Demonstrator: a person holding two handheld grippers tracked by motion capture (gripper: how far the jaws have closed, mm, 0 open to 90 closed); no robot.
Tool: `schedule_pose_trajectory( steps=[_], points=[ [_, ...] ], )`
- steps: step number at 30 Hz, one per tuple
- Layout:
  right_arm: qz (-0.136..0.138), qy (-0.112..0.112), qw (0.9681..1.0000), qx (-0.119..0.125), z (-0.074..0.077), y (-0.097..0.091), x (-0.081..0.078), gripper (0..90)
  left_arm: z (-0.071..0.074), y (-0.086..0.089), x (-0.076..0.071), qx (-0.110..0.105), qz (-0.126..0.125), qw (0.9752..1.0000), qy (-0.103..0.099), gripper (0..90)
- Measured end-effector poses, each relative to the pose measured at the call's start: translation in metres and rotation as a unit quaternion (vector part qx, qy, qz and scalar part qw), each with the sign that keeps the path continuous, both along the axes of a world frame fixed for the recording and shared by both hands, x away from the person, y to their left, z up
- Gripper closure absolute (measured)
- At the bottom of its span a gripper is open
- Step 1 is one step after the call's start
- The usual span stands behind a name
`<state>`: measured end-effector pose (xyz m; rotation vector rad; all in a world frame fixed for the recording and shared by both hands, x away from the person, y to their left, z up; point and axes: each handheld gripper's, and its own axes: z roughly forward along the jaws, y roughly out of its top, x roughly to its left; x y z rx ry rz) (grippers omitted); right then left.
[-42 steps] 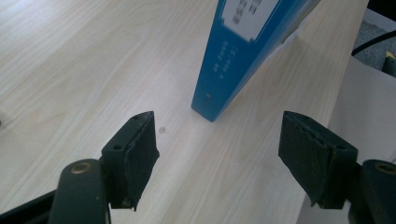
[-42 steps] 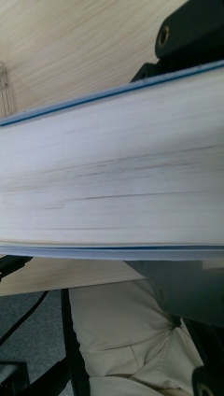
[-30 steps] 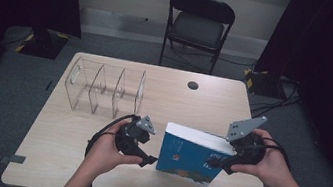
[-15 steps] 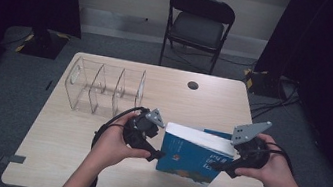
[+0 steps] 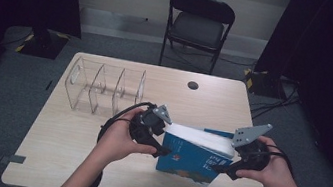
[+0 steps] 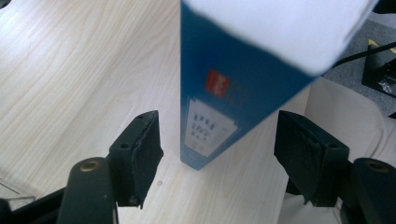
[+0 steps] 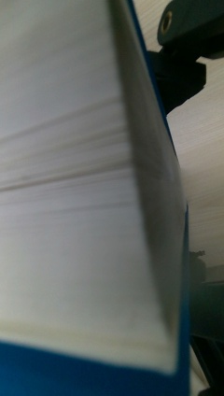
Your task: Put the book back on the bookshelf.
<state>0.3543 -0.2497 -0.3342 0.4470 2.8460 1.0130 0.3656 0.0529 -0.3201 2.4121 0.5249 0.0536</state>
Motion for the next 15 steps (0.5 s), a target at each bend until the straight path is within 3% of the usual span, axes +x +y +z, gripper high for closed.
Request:
schedule_pose_trajectory(
  steps=[9, 15],
  points=[
    [-0.004, 0.003, 1.0, 0.008, -0.006, -0.005, -0.001, 30.7, 0.013, -0.012, 0.002, 0.001, -0.012, 0.9999, -0.011, 35.2],
    [-0.005, 0.007, 0.9999, 0.012, -0.011, -0.007, -0.001, 30.5, 0.018, -0.019, 0.005, -0.005, -0.023, 0.9997, -0.008, 38.0]
  ],
)
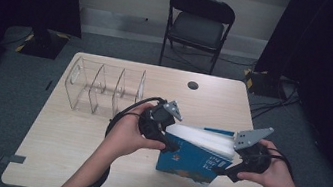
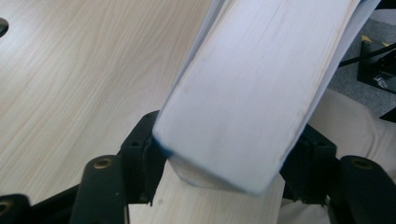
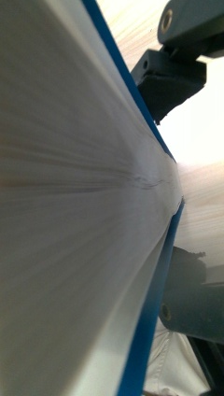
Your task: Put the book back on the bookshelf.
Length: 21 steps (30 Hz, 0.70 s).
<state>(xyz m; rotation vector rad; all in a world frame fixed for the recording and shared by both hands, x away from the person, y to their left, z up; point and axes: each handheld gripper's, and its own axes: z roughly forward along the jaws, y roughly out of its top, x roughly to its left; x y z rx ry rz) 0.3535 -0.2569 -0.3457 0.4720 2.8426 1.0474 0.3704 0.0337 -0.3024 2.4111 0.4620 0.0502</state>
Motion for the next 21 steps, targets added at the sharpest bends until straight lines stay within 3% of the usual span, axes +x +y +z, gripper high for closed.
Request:
schedule_pose_trajectory(
  steps=[9, 21],
  points=[
    [-0.008, 0.004, 1.0, -0.002, -0.008, -0.005, -0.001, 30.4, 0.003, -0.012, 0.002, 0.006, -0.015, 0.9998, -0.009, 39.6],
    [-0.011, 0.003, 0.9999, 0.008, -0.013, -0.006, 0.0, 29.2, 0.003, -0.01, 0.003, 0.008, -0.03, 0.9994, -0.017, 47.3]
  ],
)
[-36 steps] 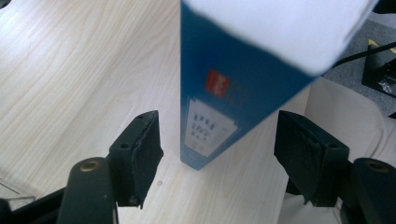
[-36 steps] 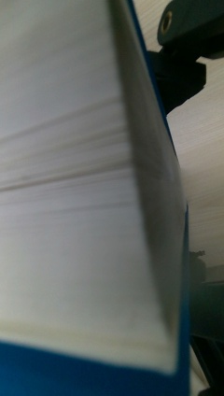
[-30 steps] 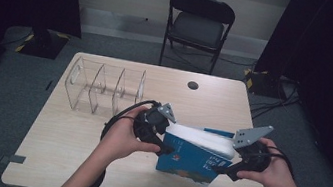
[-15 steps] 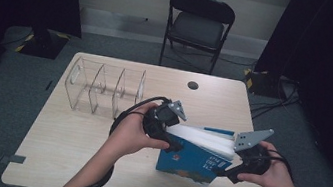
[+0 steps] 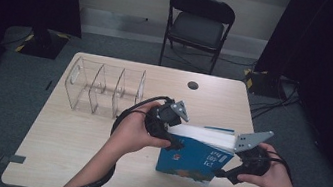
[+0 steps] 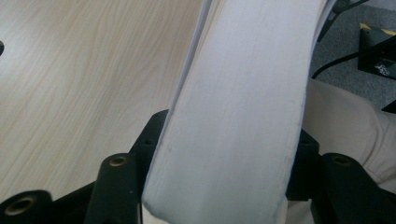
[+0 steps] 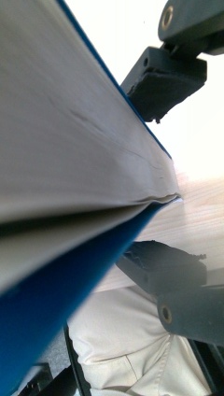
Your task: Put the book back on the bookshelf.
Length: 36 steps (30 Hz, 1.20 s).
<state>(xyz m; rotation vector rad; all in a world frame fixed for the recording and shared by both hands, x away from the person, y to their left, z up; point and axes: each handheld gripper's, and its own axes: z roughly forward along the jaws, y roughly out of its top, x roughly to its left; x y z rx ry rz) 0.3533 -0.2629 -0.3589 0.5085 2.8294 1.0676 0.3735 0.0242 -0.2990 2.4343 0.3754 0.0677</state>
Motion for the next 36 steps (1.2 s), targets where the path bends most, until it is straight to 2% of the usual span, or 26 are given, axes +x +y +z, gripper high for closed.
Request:
schedule_pose_trajectory(
  steps=[11, 18, 20, 22, 30, 32, 36],
  points=[
    [-0.015, -0.011, 0.9998, 0.01, -0.003, 0.002, 0.004, 25.2, 0.002, 0.004, -0.006, -0.001, -0.009, 0.9999, 0.014, 57.8],
    [-0.02, -0.024, 0.9995, 0.007, -0.007, 0.0, 0.005, 23.8, 0.002, 0.002, -0.005, 0.001, 0.004, 0.9998, 0.017, 56.4],
    [-0.021, -0.02, 0.9996, 0.006, -0.008, -0.001, 0.006, 23.5, 0.003, 0.002, -0.005, 0.004, 0.003, 0.9999, 0.01, 55.7],
    [-0.024, -0.02, 0.9995, 0.01, -0.01, -0.003, 0.007, 23.4, 0.003, 0.001, -0.004, 0.004, 0.005, 0.9999, 0.011, 55.1],
    [-0.024, -0.02, 0.9993, 0.02, -0.011, -0.004, 0.007, 23.0, 0.009, -0.006, -0.005, 0.021, -0.006, 0.9998, 0.002, 54.7],
    [-0.022, -0.021, 0.9993, 0.02, -0.011, -0.004, 0.007, 23.0, 0.011, -0.007, -0.004, 0.006, -0.007, 1.0, 0.001, 53.1],
    [-0.021, -0.021, 0.9994, 0.021, -0.011, -0.004, 0.007, 23.0, 0.014, -0.015, -0.003, 0.015, -0.008, 0.9999, 0.002, 53.2]
  ],
)
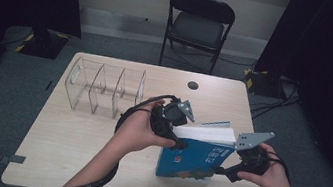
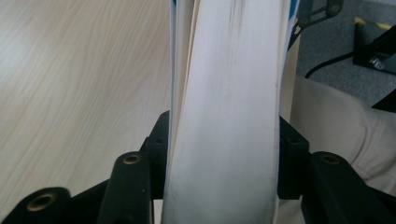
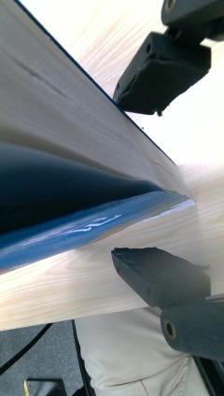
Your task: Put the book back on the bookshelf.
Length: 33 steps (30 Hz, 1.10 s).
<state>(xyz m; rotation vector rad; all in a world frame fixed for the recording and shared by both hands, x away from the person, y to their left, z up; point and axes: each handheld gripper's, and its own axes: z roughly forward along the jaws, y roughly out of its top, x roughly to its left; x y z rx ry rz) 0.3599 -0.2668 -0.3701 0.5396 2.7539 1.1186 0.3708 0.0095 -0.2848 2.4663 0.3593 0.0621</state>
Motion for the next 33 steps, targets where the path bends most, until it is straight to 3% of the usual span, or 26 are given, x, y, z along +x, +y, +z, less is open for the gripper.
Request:
schedule_pose_trajectory(
  steps=[5, 10, 20, 22, 24, 33],
  points=[
    [0.0, 0.001, 1.0, 0.004, -0.001, -0.001, -0.002, 22.6, 0.001, -0.006, 0.002, 0.012, -0.005, 0.9999, 0.001, 54.6],
    [-0.005, 0.001, 0.9999, 0.009, -0.003, -0.004, -0.002, 22.3, 0.0, -0.007, 0.002, 0.006, 0.0, 1.0, 0.003, 54.4],
    [-0.012, -0.005, 0.9998, 0.017, -0.007, -0.006, -0.002, 19.6, 0.001, -0.008, 0.002, 0.016, -0.005, 0.9998, 0.013, 58.9],
    [-0.016, -0.003, 0.9998, 0.008, -0.008, -0.008, -0.001, 19.4, 0.001, -0.008, 0.003, 0.013, -0.006, 0.9998, 0.017, 58.8],
    [-0.019, -0.003, 0.9998, -0.003, -0.015, -0.012, 0.001, 19.2, 0.001, -0.008, 0.002, 0.014, -0.008, 0.9997, 0.016, 59.3],
    [-0.045, 0.012, 0.9989, 0.002, -0.045, -0.025, 0.0, 18.8, 0.001, -0.008, 0.001, 0.018, -0.003, 0.9997, 0.016, 59.8]
  ],
)
